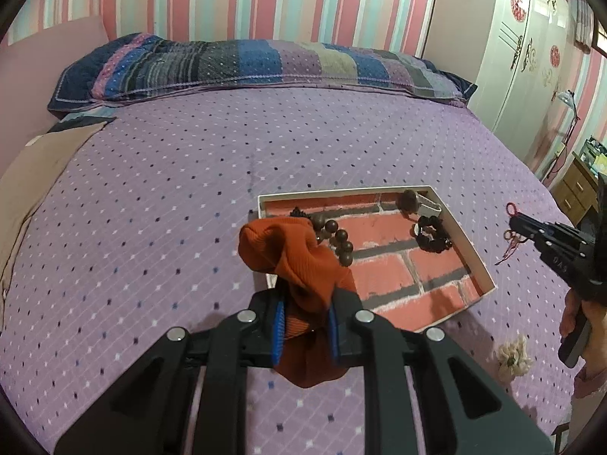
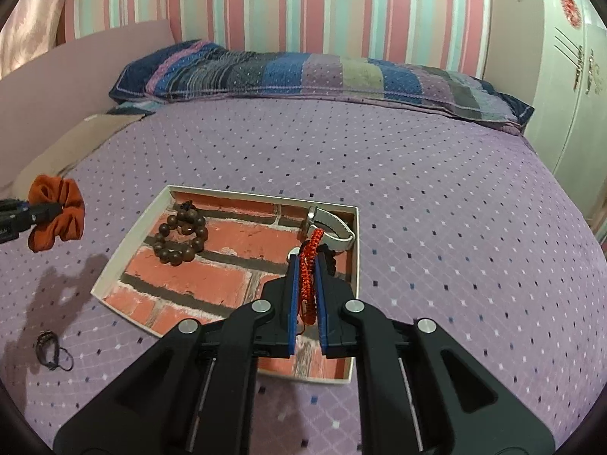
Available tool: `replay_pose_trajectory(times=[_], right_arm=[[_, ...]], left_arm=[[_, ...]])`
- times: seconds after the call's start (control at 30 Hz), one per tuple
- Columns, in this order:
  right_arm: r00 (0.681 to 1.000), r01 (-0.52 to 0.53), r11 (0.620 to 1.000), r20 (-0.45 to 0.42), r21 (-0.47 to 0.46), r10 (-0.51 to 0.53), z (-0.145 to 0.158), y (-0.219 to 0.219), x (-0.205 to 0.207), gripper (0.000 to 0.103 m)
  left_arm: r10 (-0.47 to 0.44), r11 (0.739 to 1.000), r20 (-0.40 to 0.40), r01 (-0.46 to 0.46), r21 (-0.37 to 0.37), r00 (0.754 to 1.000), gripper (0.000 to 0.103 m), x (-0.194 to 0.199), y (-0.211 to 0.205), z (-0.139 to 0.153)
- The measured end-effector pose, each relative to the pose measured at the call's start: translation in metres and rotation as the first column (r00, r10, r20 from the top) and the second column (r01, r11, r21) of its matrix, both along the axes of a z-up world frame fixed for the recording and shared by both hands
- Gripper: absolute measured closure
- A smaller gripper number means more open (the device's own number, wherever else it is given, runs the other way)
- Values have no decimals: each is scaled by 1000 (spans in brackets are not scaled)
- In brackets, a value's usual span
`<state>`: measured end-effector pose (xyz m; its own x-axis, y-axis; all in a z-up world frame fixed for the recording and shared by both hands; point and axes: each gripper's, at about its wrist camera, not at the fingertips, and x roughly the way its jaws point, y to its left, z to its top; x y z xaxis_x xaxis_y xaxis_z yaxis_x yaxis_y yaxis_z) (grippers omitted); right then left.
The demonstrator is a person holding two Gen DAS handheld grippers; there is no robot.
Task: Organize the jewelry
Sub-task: 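Carry the cord bracelet with the right tool while the left tool carries the scrunchie to the tray, then open the right tool in the tray while the left tool releases the orange scrunchie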
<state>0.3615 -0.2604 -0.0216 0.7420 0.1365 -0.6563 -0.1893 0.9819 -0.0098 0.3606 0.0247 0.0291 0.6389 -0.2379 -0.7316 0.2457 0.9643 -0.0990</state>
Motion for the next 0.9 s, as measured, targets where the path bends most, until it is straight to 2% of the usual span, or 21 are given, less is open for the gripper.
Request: replay_pose_trajectory(times=[0.17, 0.3, 0.53, 0.7, 0.9], right_arm=[[1000, -8, 1000, -28, 9, 8, -15, 11, 31, 94], [999, -4, 1000, -49, 9, 4, -30, 20, 55, 94], [995, 5, 1000, -97, 7, -5, -63, 21, 89, 94], [991, 27, 999, -131, 20, -24, -79, 14, 105, 94], [986, 36, 999, -164, 13, -33, -93, 10, 116, 94]], left_arm=[[-20, 1000, -23, 21, 11, 1000, 85, 28, -16, -15], [-30, 1000, -47, 29, -7, 998, 85, 47, -27, -31], [-33, 999, -120, 30, -20, 992, 85, 80, -38, -75], [-12, 999, -161, 5, -44, 987, 85, 102, -39, -98], [13, 1000, -172, -16, -16, 985, 84, 118, -40, -111]])
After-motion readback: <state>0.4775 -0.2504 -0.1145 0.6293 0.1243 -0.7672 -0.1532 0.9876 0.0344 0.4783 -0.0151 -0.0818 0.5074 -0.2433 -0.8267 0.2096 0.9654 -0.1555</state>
